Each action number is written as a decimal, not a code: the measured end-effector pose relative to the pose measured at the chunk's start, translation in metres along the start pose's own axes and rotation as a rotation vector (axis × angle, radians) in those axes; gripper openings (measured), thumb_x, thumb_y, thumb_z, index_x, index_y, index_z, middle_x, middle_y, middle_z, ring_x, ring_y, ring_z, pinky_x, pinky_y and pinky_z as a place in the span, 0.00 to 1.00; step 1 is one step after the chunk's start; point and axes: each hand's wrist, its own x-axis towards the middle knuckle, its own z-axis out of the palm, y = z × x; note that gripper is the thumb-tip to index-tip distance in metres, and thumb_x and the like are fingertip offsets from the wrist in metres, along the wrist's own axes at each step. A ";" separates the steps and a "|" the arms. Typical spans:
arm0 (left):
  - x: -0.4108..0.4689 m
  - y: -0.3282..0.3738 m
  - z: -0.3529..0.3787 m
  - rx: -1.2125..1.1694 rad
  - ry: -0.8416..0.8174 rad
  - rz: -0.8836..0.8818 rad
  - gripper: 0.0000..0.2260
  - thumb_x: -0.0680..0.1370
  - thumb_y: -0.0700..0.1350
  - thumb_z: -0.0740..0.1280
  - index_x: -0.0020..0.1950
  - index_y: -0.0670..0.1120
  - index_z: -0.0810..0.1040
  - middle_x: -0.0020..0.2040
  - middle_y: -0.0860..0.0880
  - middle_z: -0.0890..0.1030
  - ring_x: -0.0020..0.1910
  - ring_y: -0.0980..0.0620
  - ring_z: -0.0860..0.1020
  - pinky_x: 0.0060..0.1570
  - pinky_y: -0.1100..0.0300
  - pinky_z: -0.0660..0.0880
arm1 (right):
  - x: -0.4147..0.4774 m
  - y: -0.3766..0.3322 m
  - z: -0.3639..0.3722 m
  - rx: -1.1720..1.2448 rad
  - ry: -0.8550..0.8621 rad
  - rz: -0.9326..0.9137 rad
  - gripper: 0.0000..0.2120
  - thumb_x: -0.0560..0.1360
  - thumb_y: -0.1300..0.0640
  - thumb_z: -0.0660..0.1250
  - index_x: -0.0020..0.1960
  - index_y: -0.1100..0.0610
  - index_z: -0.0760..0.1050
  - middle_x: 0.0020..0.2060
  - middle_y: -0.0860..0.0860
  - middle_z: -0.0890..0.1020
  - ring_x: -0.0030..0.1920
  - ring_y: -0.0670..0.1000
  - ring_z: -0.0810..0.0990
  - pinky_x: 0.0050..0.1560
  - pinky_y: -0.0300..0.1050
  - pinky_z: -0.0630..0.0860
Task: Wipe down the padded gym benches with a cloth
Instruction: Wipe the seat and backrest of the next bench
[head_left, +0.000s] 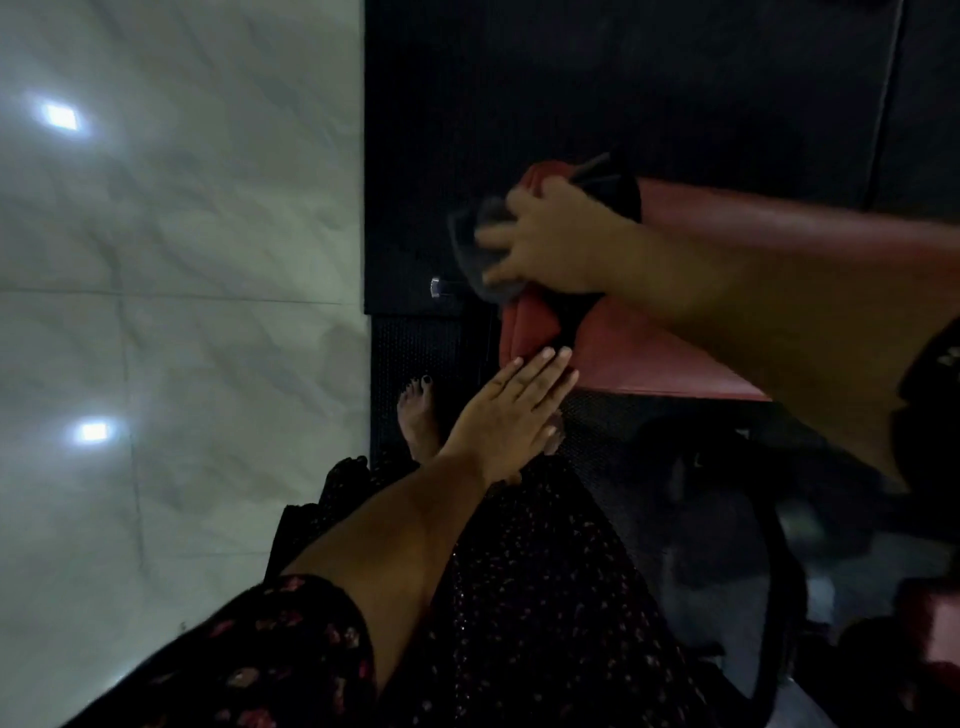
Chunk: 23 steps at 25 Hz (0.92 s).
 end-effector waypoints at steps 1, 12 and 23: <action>0.001 -0.006 0.001 0.039 0.010 0.036 0.29 0.81 0.54 0.49 0.80 0.45 0.50 0.80 0.44 0.46 0.79 0.47 0.48 0.76 0.51 0.46 | 0.003 0.011 0.000 0.063 0.015 0.154 0.23 0.81 0.52 0.60 0.72 0.35 0.63 0.75 0.49 0.61 0.66 0.63 0.66 0.53 0.57 0.71; 0.077 -0.038 -0.046 -0.143 -0.034 -0.382 0.53 0.72 0.73 0.55 0.76 0.42 0.28 0.76 0.44 0.29 0.77 0.48 0.32 0.76 0.52 0.35 | -0.028 0.060 0.057 1.056 -0.054 0.965 0.29 0.79 0.50 0.62 0.76 0.37 0.55 0.75 0.51 0.59 0.68 0.61 0.67 0.62 0.54 0.70; 0.125 -0.038 -0.073 -0.052 -0.245 -0.277 0.56 0.67 0.78 0.58 0.76 0.51 0.26 0.76 0.41 0.28 0.76 0.43 0.29 0.76 0.44 0.35 | -0.119 0.054 0.133 0.968 0.053 1.025 0.29 0.78 0.54 0.62 0.76 0.38 0.58 0.74 0.52 0.59 0.62 0.65 0.68 0.58 0.56 0.72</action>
